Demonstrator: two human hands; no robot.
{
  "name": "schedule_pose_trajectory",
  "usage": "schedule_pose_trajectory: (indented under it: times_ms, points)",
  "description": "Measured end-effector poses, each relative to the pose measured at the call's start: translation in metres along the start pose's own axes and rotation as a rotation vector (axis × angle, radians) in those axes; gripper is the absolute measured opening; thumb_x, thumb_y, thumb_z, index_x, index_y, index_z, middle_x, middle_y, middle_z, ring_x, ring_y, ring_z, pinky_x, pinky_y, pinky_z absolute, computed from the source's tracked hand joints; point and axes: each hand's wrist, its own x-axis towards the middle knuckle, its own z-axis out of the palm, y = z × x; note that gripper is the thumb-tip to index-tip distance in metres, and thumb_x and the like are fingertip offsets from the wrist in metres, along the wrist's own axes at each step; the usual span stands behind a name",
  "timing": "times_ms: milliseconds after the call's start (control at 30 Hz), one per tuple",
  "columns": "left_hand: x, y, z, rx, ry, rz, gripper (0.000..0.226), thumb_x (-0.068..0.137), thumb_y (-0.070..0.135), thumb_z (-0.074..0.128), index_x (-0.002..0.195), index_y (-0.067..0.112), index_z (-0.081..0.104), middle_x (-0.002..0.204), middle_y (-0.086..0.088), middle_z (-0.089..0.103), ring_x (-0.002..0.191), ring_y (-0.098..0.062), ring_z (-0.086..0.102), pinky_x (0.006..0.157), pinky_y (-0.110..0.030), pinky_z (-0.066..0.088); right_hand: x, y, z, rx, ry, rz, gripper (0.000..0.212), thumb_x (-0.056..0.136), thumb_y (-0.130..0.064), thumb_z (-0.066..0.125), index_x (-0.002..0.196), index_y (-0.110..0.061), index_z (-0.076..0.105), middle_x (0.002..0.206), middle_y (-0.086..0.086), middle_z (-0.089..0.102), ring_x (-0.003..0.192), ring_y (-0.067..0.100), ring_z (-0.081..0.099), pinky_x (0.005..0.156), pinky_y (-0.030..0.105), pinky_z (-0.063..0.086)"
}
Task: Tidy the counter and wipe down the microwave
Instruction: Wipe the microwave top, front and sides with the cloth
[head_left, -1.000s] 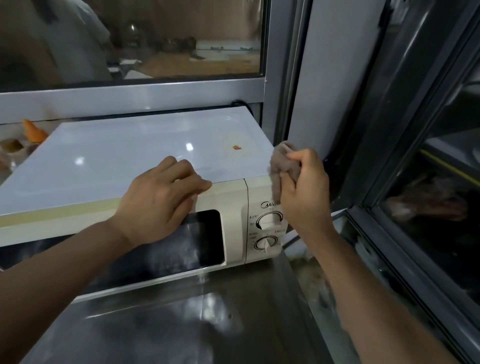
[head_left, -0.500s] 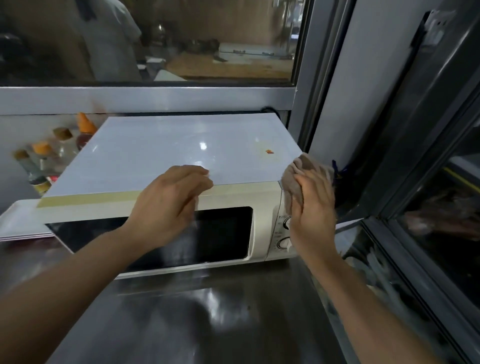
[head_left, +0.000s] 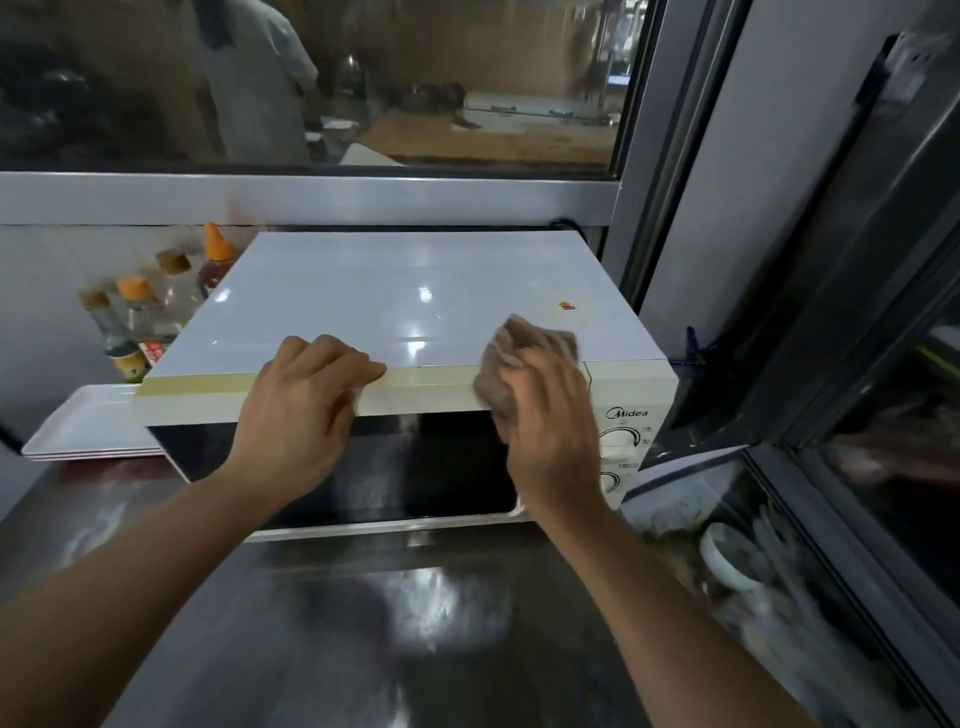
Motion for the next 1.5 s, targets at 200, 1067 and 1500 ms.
schedule_pose_trajectory:
  times_ms: [200, 1067, 1500]
  points:
    - [0.000, -0.002, 0.001, 0.013, 0.014, 0.045, 0.036, 0.080, 0.005, 0.044, 0.106, 0.006, 0.068, 0.098, -0.010, 0.063, 0.081, -0.032, 0.051, 0.066, -0.045, 0.046, -0.014, 0.017, -0.019, -0.065, 0.152, 0.309, 0.016, 0.093, -0.002, 0.051, 0.100, 0.009, 0.060, 0.120, 0.021, 0.056, 0.111, 0.028, 0.051, 0.097, 0.030, 0.043]
    - [0.012, -0.039, 0.014, 0.158, 0.070, 0.368, 0.022, 0.072, 0.011, 0.054, 0.093, 0.010, 0.063, 0.083, -0.007, 0.056, 0.071, -0.030, 0.045, 0.057, -0.038, 0.037, -0.080, -0.035, 0.072, -0.061, 0.316, 0.883, 0.037, 0.083, 0.005, 0.057, 0.112, 0.011, 0.036, 0.119, 0.028, 0.038, 0.117, 0.040, 0.040, 0.101, 0.051, 0.037]
    - [0.010, -0.033, 0.017, 0.151, 0.084, 0.317, 0.025, 0.084, 0.017, 0.047, 0.101, 0.008, 0.064, 0.088, -0.011, 0.057, 0.075, -0.031, 0.042, 0.061, -0.031, 0.024, -0.052, -0.022, 0.060, -0.095, 0.319, 0.721, 0.039, 0.076, 0.000, 0.057, 0.111, 0.008, 0.042, 0.120, 0.028, 0.038, 0.118, 0.040, 0.037, 0.098, 0.051, 0.036]
